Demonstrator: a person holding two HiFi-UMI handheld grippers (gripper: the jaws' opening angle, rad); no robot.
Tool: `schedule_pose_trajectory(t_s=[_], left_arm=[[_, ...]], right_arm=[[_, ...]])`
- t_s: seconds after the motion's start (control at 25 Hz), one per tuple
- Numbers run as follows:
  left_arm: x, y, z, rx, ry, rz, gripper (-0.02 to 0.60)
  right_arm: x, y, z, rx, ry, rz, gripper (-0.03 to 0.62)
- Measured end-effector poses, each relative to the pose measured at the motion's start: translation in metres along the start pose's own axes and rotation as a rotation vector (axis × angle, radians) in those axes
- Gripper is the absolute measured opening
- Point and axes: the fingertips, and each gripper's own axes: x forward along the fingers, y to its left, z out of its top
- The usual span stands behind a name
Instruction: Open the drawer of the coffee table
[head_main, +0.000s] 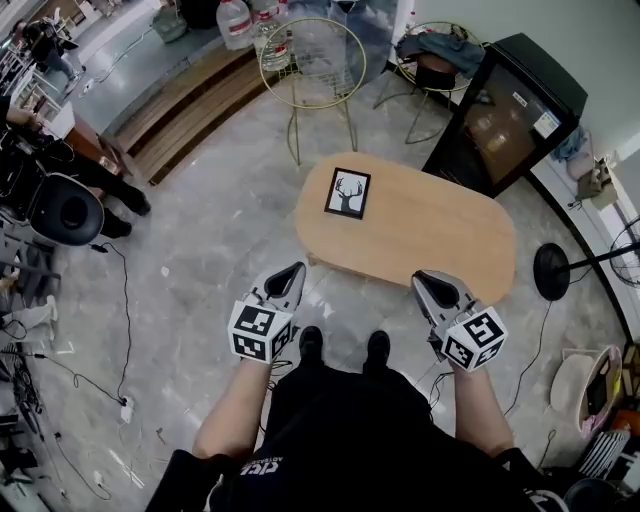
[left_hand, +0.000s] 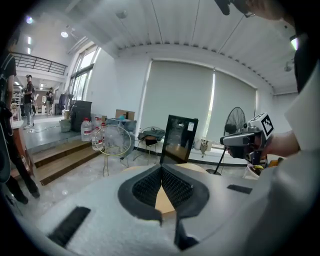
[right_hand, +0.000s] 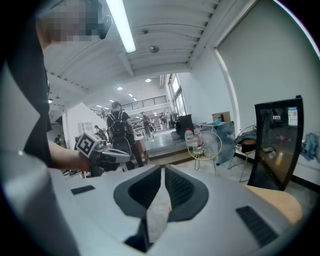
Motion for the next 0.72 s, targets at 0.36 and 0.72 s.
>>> schedule_pose_trajectory(t_s=[0.36,0.72], left_arm=[[-0.018,0.067,-0.030,0.042,0.067,-0.101,0.009],[-0.005,0.046,-0.056,0.022,0.125,-0.121,0.009]], right_arm=[[0.051,0.054,-0.010,0.079,0.012,-0.068,0.031],[0.039,0.038,-0.036,0.138,-0.010,-0.114,0.032]])
